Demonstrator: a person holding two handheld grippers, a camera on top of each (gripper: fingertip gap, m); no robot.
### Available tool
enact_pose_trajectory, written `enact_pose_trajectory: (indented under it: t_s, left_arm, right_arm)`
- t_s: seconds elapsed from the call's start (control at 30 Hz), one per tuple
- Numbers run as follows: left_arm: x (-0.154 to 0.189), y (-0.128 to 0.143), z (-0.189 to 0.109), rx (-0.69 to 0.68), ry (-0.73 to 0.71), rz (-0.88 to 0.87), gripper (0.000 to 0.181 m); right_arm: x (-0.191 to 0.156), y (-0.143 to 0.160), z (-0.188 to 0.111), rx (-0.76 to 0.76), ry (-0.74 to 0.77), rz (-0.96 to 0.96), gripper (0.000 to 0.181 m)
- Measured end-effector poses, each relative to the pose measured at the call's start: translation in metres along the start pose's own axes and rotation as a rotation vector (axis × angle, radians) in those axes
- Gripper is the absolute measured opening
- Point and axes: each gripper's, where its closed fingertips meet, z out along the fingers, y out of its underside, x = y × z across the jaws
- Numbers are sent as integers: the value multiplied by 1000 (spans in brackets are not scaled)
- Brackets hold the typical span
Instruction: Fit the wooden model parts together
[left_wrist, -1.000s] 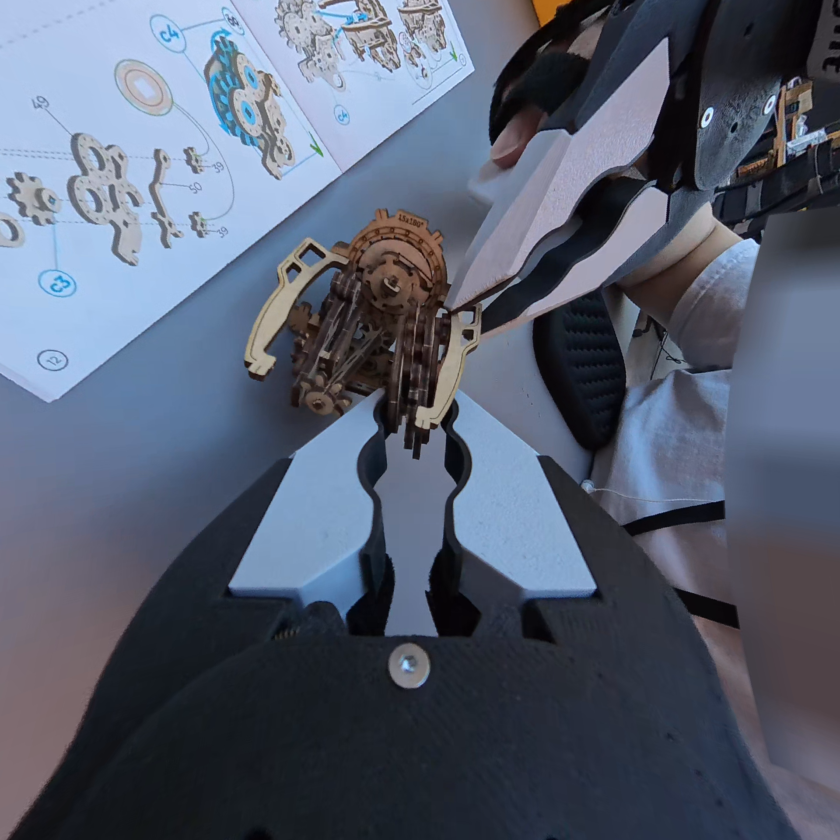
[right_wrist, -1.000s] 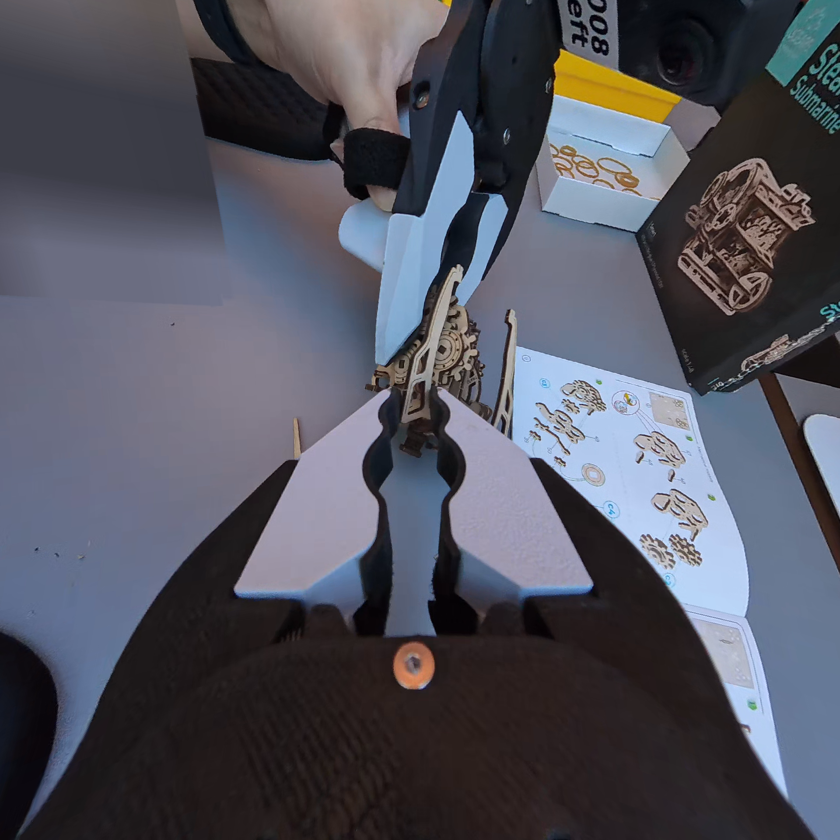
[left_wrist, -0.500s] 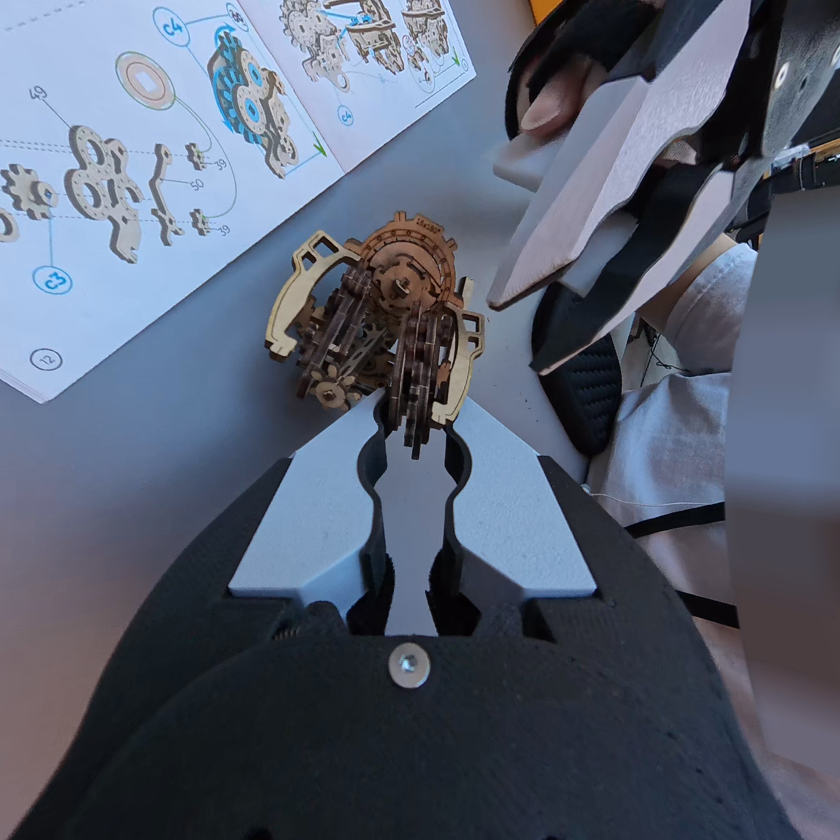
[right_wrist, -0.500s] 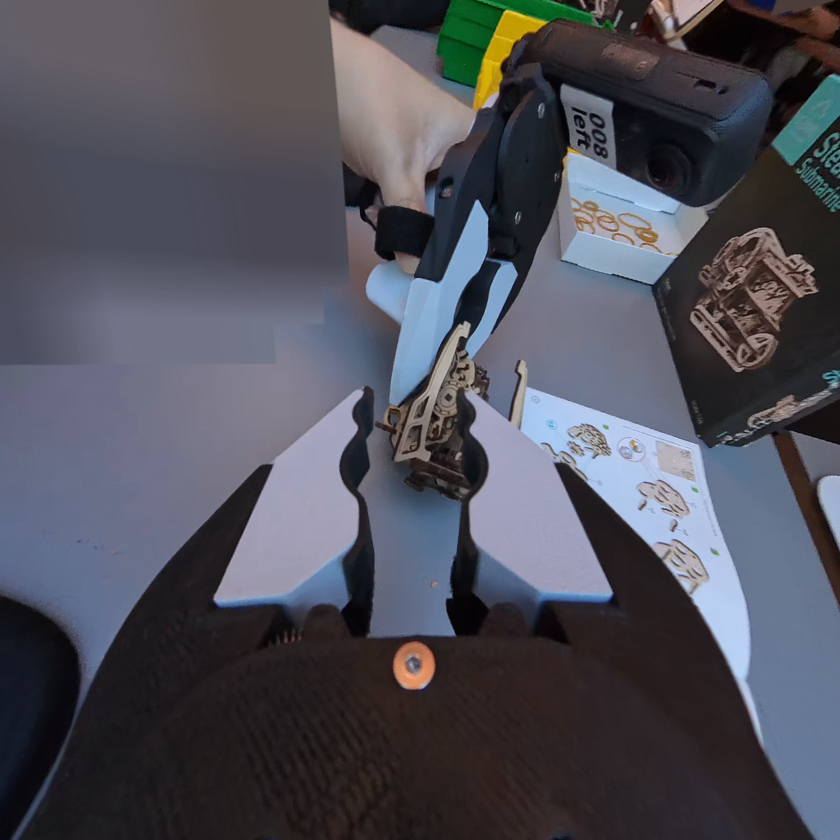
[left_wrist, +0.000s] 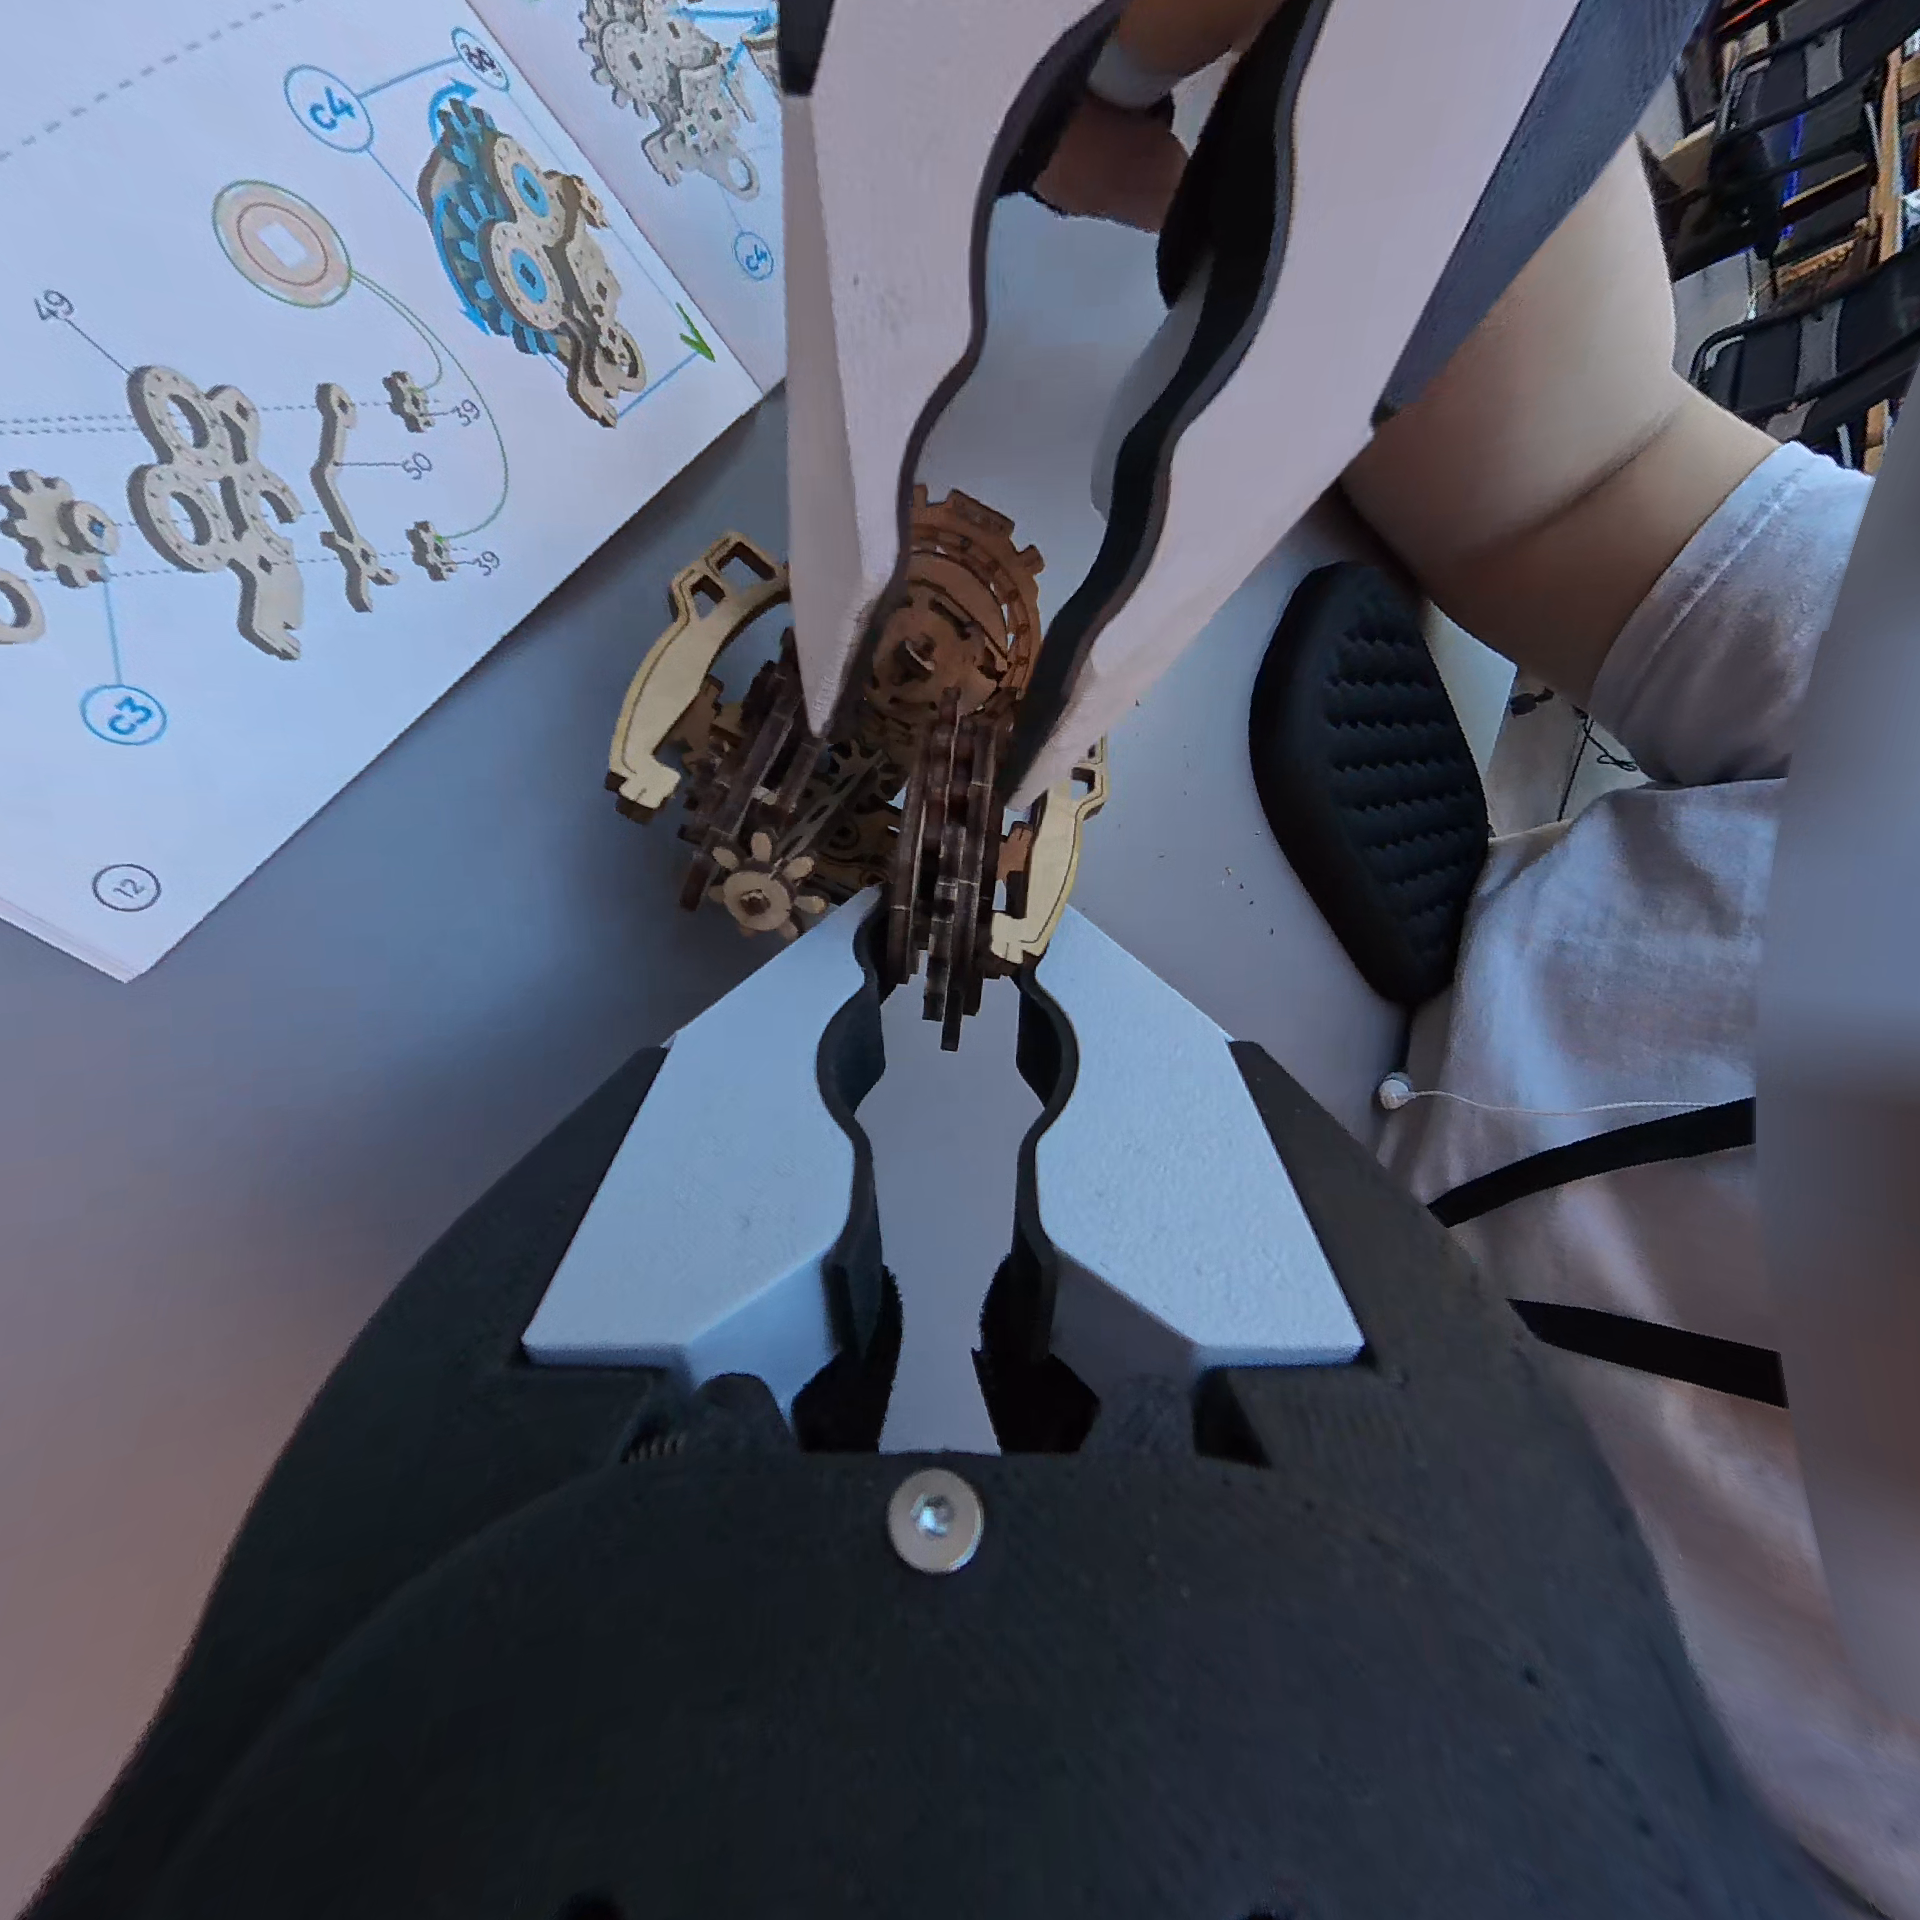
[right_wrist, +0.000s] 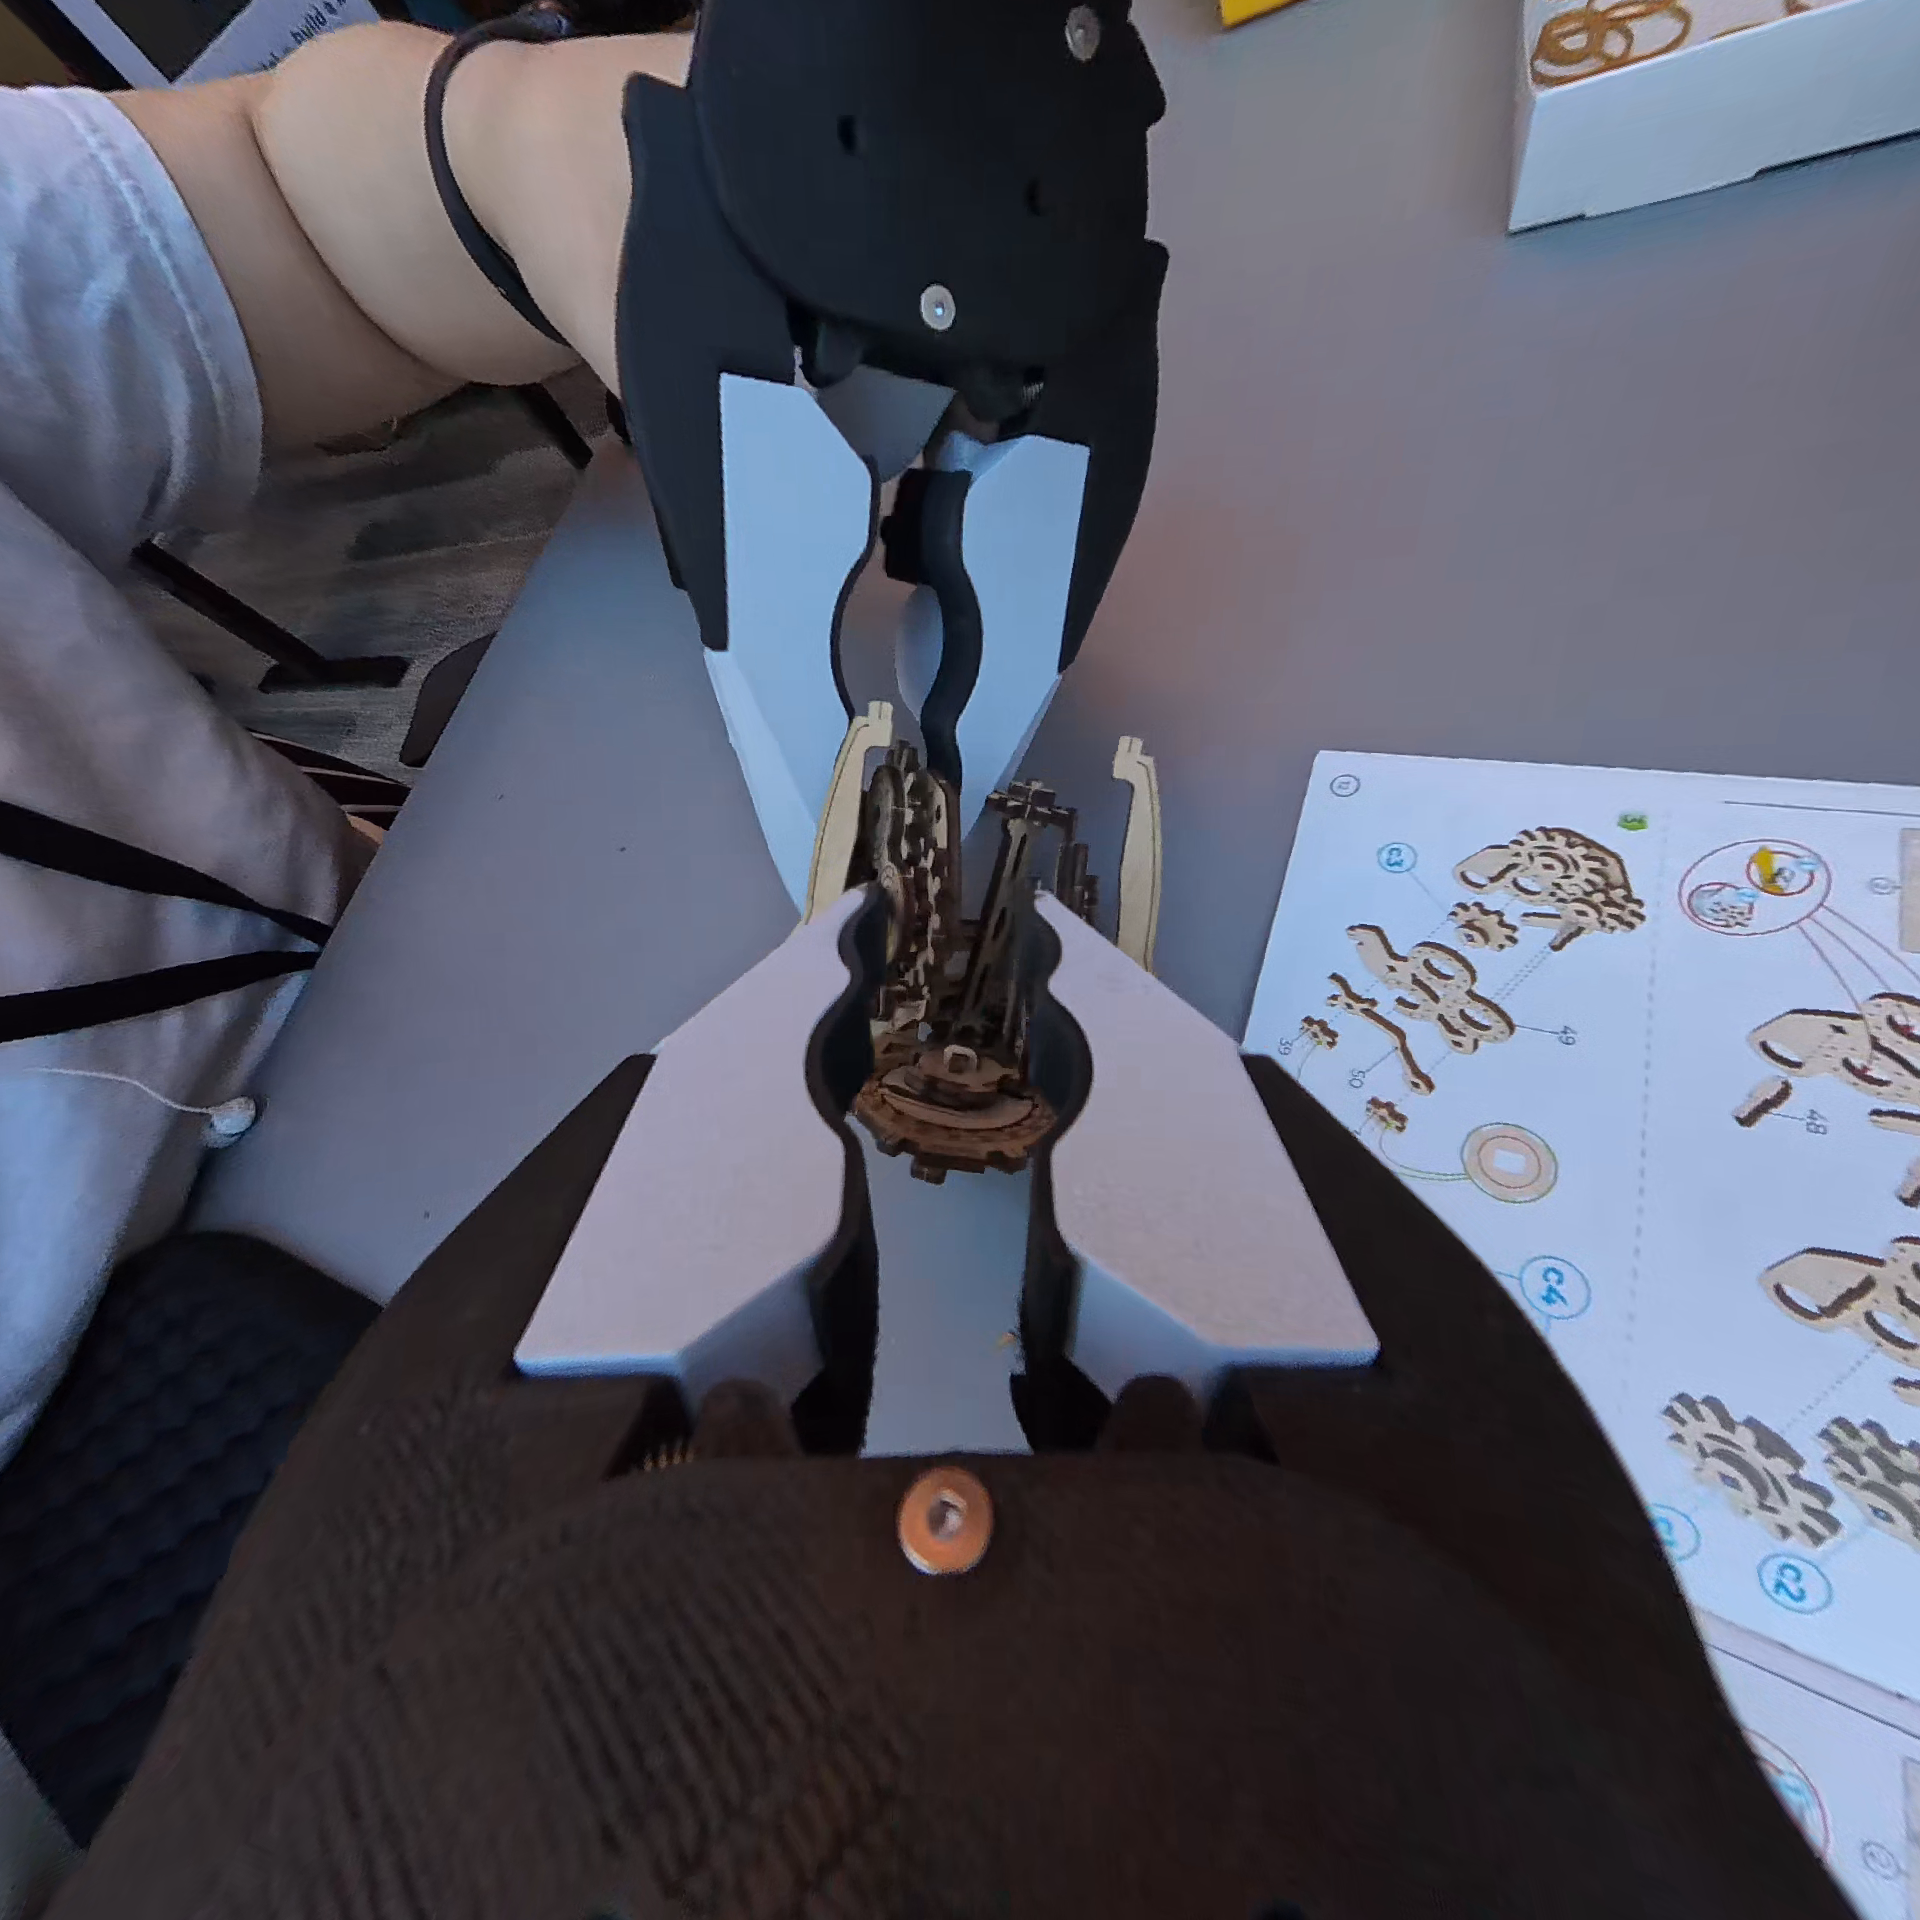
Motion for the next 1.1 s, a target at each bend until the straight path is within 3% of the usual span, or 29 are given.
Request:
enact_pose_trajectory:
  t_s: [0.07, 0.43, 0.67, 0.87, 1.1]
  left_arm:
    - [0, 0, 0, -3, 3, 12, 18]
    - [-1, 7, -14, 137, 68, 67, 35]
    - [0, 13, 3, 212, 139, 67, 20]
    - [-1, 6, 0, 332, 199, 63, 15]
    - [-6, 0, -5, 389, 149, 107, 13]
  right_arm:
    - [-6, -1, 2, 22, -56, 20, 11]
    - [-2, 3, 0, 73, -93, 79, 11]
    - [-3, 3, 0, 74, -85, 59, 11]
    - [0, 3, -3, 94, -62, 57, 11]
    - [4, 0, -7, 131, -32, 47, 11]
